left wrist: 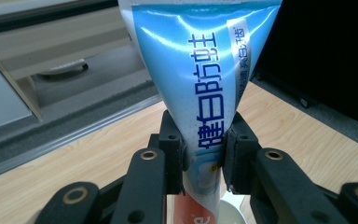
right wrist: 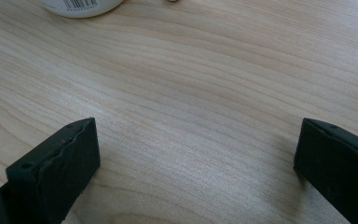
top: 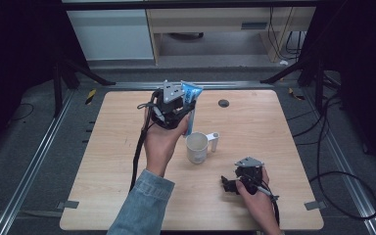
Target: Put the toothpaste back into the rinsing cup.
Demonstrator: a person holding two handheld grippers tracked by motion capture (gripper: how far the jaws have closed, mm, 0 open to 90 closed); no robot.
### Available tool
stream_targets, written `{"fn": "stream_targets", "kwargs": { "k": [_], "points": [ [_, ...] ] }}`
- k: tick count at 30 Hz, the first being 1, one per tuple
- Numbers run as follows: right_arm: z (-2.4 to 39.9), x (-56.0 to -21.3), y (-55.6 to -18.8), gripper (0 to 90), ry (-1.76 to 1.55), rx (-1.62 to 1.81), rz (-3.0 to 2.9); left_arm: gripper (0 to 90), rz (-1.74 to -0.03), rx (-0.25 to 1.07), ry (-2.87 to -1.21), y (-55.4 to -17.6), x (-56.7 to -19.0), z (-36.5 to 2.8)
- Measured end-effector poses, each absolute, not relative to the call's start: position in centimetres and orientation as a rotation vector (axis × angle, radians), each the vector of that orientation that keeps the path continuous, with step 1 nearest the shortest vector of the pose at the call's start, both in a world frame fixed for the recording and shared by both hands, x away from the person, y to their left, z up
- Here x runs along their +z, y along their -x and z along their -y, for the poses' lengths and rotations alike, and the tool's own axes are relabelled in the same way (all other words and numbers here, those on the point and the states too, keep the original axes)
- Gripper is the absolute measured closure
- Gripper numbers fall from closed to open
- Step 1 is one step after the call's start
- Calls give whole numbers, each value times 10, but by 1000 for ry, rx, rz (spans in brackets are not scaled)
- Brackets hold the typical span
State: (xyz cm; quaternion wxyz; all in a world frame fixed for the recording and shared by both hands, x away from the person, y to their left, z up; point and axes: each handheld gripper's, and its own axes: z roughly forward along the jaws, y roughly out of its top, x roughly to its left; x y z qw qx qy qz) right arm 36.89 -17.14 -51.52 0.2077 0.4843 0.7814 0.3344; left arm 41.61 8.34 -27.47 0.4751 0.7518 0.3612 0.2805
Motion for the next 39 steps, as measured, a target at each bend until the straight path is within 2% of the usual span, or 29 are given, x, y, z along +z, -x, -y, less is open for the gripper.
{"fn": "stream_targets", "kwargs": {
  "k": [9, 39],
  "points": [
    [171, -515, -369, 4, -1348, 931, -2175, 722, -871, 699, -1792, -415, -275, -78],
    [171, -515, -369, 4, -1349, 931, -2175, 722, -898, 660, -1757, -417, -312, -60]
  ]
}}
